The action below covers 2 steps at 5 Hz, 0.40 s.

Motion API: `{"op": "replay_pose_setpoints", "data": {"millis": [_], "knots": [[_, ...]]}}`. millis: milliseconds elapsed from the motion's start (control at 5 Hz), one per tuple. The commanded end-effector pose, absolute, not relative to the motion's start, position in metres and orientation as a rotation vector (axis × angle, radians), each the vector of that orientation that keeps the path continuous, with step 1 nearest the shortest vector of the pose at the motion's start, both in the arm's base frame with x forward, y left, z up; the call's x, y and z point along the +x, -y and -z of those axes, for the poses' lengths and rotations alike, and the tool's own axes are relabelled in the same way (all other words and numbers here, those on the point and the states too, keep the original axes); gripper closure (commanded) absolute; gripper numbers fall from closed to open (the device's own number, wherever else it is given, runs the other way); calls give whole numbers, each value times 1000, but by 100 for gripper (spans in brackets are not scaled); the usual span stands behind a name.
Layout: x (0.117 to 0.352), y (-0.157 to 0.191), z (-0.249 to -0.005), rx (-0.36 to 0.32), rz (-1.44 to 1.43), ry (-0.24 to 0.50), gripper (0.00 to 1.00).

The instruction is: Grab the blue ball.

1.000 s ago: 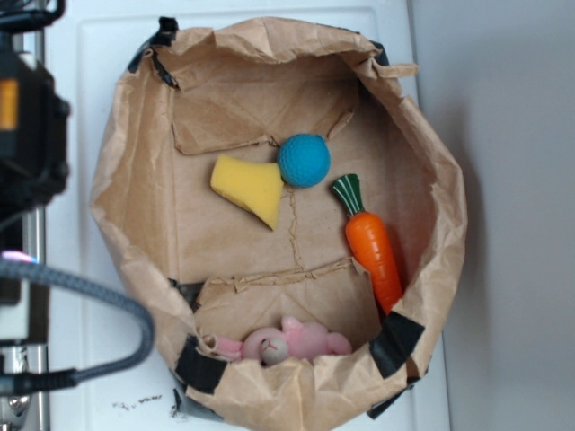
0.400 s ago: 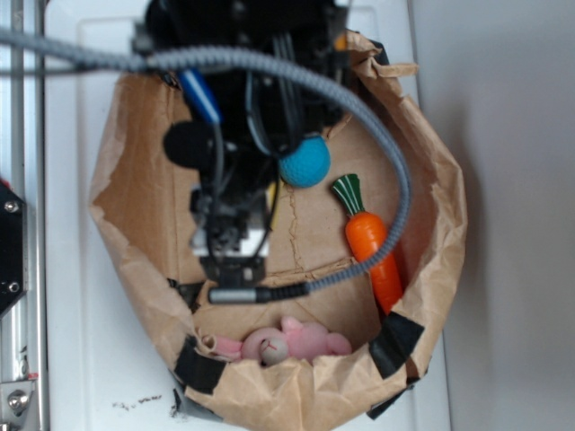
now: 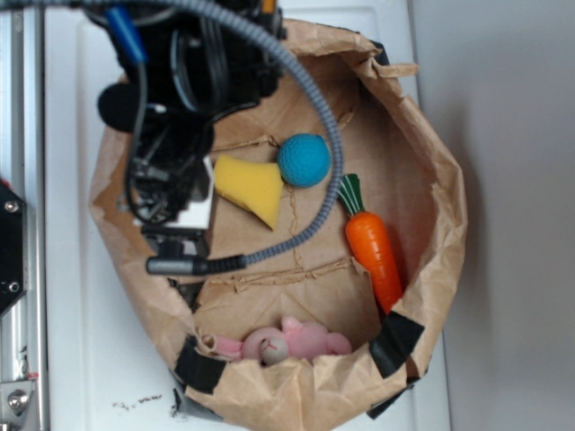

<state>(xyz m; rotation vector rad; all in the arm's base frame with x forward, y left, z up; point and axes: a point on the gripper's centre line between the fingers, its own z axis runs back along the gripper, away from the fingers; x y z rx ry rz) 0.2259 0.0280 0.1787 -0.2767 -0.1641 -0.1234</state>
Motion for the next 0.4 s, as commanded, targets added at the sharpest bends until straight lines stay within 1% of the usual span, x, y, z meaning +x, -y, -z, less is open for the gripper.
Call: {"op": "replay_pose_setpoints", "data": {"millis": [0, 200], "knots": [[232, -27, -163, -174, 106, 209, 0], [237, -30, -156, -181, 110, 211, 0]]}}
